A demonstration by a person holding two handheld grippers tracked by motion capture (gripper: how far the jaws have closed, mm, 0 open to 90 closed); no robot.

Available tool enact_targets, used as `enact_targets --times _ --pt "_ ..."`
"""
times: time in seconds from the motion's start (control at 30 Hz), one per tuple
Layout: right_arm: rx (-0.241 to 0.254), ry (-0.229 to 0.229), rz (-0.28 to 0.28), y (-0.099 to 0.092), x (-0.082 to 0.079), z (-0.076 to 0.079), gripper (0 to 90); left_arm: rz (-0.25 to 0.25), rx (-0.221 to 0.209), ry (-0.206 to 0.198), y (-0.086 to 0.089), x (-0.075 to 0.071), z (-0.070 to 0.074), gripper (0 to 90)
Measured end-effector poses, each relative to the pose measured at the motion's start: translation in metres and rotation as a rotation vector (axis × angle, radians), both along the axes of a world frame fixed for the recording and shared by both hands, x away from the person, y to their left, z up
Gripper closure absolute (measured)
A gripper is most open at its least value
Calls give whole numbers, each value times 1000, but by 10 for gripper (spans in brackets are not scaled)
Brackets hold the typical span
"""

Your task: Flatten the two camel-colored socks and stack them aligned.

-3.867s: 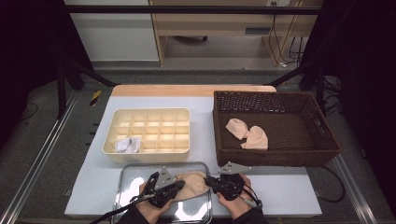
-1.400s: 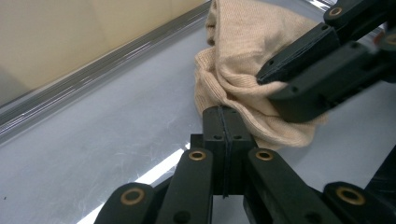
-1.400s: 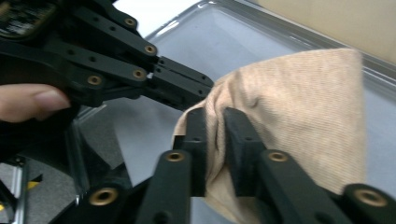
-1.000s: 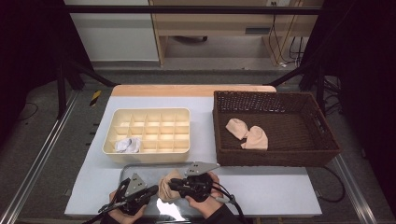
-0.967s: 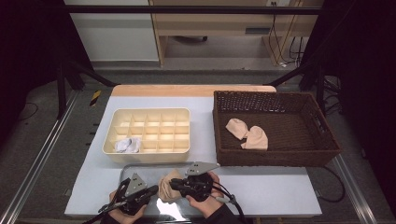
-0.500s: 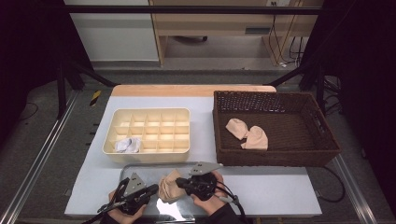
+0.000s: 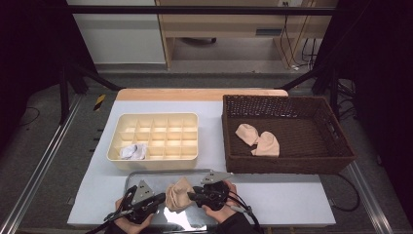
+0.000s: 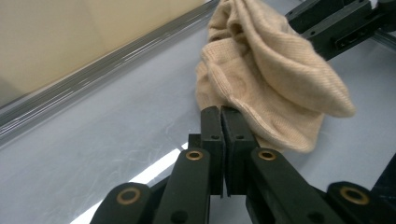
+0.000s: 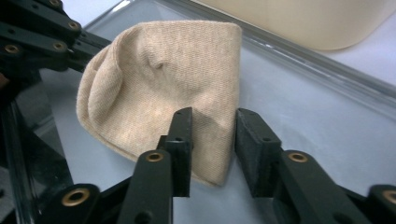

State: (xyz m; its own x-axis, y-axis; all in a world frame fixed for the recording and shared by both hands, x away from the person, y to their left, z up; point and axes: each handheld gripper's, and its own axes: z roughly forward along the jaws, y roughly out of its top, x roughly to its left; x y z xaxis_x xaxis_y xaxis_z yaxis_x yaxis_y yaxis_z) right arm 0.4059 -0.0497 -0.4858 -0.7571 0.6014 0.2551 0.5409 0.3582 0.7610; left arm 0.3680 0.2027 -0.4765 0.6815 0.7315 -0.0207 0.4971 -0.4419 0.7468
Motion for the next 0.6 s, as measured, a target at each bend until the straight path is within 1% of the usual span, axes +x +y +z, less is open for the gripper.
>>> enact_targets --times 0.03,0.07,0.1,0.17,0.23,0.3,0.33,0.37,0.43,0.47,0.5,0.57,0.6 --pt "13 15 -2 0 0 -1 718 -2 2 -1 -1 0 0 883" --pt "14 21 0 0 0 0 756 -2 6 -11 -4 0 1 892" --pt "19 29 6 -1 0 1 807 -9 0 -8 -5 1 1 889" --pt "15 45 11 -4 0 4 827 -24 -7 -12 -10 2 2 886" --pt "6 48 3 -9 -1 8 831 -36 -16 -17 -14 3 4 880" --pt "-3 54 -18 -18 -1 12 832 -40 -27 -21 -15 3 6 872" --pt "-4 51 -27 -21 -1 14 833 -37 -41 -32 -14 3 10 871" --pt "-14 51 -52 -29 -3 16 832 -35 -53 -34 -13 3 12 866" --pt "-36 56 -79 -37 -4 17 829 -33 -76 -43 -11 3 16 865" --pt "-37 61 -88 -40 -5 16 824 -34 -83 -51 -11 3 19 865" --pt "-28 69 -91 -43 -6 15 809 -37 -90 -60 -11 2 22 864" --pt "-12 68 -100 -47 -7 13 783 -45 -95 -77 -13 0 25 868" --pt "-10 63 -99 -49 -7 14 772 -57 -92 -101 -16 -1 30 871"
